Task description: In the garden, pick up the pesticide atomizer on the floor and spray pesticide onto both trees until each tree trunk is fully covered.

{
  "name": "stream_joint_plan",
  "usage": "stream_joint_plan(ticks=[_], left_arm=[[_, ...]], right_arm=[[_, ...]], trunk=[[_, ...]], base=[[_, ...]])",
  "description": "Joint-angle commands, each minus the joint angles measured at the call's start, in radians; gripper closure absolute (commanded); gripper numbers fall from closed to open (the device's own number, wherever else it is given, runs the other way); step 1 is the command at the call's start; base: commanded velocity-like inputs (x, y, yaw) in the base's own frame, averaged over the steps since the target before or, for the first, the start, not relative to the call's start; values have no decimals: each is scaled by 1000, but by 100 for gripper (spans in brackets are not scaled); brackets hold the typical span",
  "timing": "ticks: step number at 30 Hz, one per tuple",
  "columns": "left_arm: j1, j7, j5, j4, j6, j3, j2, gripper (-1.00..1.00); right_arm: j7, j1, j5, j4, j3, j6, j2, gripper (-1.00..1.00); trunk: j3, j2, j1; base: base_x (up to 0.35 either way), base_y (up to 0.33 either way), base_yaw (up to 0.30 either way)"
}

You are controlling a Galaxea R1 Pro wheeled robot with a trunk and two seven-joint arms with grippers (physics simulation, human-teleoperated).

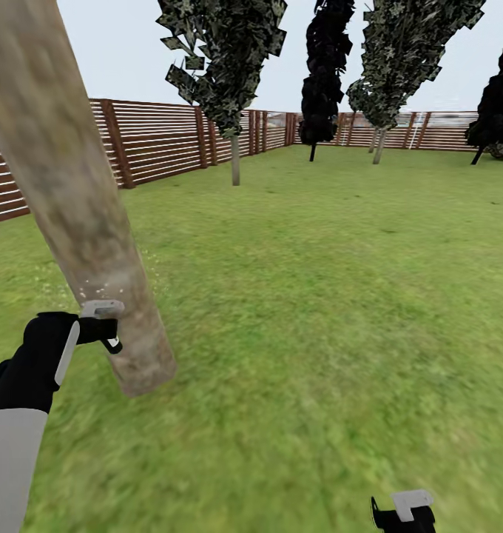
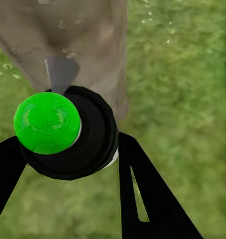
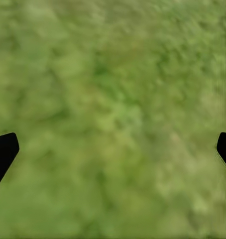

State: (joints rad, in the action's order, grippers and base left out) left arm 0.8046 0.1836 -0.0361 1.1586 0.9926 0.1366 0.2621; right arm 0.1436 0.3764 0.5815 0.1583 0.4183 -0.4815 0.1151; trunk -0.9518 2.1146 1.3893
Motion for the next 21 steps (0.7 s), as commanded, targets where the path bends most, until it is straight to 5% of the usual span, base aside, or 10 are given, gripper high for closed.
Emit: stream_joint_plan(ticks=[1, 10, 21], left_arm=[[1, 1, -7, 1, 4, 0, 0, 100], [2, -1, -9, 2, 4, 9, 0, 100], [4, -12, -10, 44, 4, 12, -1, 100]], right_arm=[[5, 1, 11, -2, 5, -3, 0, -100], [5, 1, 11, -2, 5, -3, -1, -100], [5, 1, 11, -2, 5, -3, -1, -100]], trunk=[[-1, 0, 0], [-1, 0, 0], [-1, 0, 0]], base=[[44, -274, 0], [138, -270, 26], [93, -262, 269]])
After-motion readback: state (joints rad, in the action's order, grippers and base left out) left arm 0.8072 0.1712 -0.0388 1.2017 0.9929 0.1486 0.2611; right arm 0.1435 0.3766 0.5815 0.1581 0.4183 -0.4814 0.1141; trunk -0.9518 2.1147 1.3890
